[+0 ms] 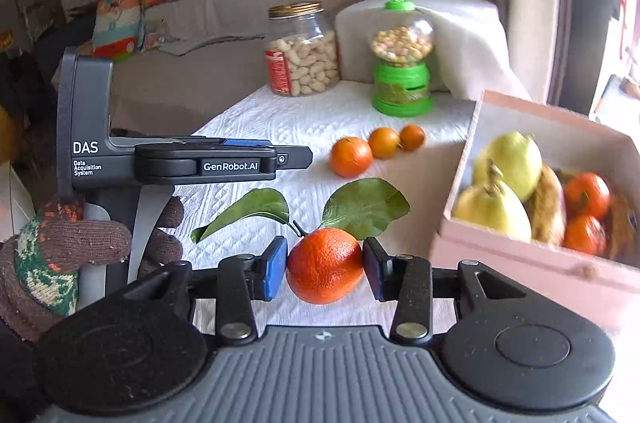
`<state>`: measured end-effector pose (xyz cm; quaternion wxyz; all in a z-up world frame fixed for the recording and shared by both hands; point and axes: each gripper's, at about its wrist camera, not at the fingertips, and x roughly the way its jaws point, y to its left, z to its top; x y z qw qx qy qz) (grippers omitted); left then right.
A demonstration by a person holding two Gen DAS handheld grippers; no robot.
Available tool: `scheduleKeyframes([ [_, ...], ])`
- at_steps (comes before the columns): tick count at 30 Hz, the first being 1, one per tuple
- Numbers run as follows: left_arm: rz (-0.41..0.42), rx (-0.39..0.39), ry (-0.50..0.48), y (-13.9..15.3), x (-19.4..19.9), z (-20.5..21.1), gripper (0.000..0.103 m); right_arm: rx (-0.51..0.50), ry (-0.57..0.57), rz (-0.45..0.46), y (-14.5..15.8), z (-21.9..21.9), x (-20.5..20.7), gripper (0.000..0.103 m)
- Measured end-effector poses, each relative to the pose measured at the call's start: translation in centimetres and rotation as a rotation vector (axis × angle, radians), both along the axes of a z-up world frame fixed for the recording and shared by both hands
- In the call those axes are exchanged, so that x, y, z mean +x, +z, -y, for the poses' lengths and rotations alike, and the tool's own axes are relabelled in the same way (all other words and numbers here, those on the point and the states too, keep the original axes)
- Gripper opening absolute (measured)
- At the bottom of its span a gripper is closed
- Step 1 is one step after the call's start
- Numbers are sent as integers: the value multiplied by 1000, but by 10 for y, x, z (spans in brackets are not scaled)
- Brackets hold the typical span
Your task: Organize fruits
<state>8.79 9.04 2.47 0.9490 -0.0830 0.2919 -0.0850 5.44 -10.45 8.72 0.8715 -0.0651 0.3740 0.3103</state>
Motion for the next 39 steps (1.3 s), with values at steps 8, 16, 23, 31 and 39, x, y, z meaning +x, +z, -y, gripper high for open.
scheduleKeyframes([
  [8,-62,69,-168,8,-7,70,56,129,-195,-56,-26,97,-24,43],
  [16,-70,102,-168,11,-5,76,56,127,-312,15,-26,142,-37,65],
  [23,26,168,-34,19,5,33,56,238,-369,89,-17,157,-39,72],
  [31,-23,186,-15,8,51,24,56,253,-432,100,-30,149,-25,73],
  [39,-110,207,7,-18,77,31,56,279,-486,36,-46,157,-18,78],
])
